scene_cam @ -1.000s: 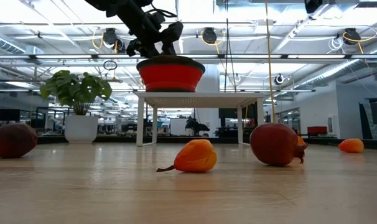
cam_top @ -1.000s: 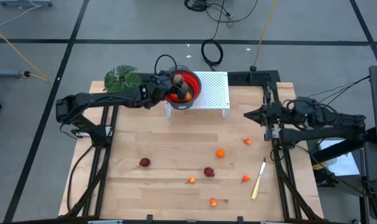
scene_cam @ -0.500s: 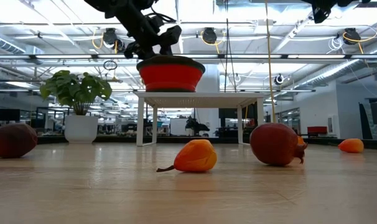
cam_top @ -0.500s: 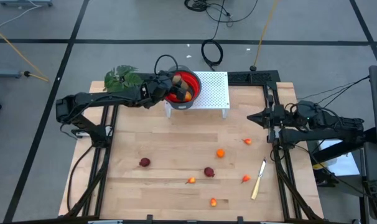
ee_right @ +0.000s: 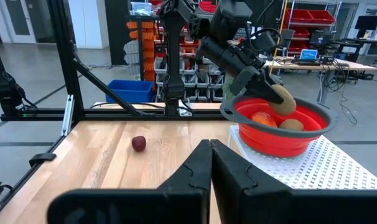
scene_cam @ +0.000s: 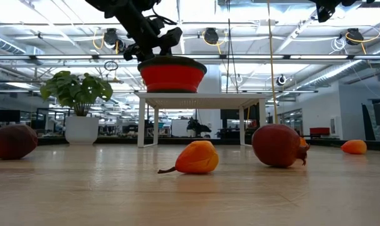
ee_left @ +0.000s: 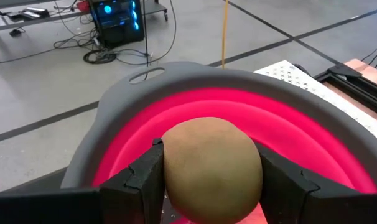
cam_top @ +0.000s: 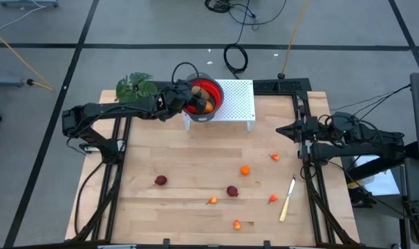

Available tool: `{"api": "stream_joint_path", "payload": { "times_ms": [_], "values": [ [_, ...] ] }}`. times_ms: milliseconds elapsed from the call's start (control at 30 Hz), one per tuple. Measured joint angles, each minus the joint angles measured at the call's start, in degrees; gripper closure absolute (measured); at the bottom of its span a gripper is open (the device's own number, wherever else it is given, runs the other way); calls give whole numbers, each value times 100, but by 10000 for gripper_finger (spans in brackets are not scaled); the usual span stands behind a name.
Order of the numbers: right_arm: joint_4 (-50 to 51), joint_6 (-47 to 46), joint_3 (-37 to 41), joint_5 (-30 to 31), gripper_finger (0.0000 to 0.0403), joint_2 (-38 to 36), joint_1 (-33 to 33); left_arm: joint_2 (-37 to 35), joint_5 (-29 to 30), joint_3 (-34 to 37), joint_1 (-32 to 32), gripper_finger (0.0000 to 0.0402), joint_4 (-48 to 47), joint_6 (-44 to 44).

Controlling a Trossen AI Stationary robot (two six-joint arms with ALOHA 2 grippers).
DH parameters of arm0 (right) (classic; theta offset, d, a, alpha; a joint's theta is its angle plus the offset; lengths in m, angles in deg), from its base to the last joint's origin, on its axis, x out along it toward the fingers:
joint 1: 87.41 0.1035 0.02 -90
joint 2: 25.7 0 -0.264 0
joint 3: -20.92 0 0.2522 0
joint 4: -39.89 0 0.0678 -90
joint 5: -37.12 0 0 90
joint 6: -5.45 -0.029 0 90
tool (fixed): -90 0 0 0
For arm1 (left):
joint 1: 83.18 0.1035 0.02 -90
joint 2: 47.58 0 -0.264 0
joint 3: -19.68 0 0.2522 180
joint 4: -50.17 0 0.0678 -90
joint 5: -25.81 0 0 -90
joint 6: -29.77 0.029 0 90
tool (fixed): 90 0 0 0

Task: Pick & Place Fruit
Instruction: Put the kiwi into the red strainer bowl

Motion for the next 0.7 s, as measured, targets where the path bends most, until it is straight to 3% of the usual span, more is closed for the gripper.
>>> {"api": "stream_joint_path", "payload": {
  "times_ms": [400,700],
  "values": [
    [0,2,0,2,403,0,0,-2,-181,0,-2,202,-97,24],
    [0,-14,0,2,403,0,0,-2,-179,1,0,154,-308,-29]
  ]
}}
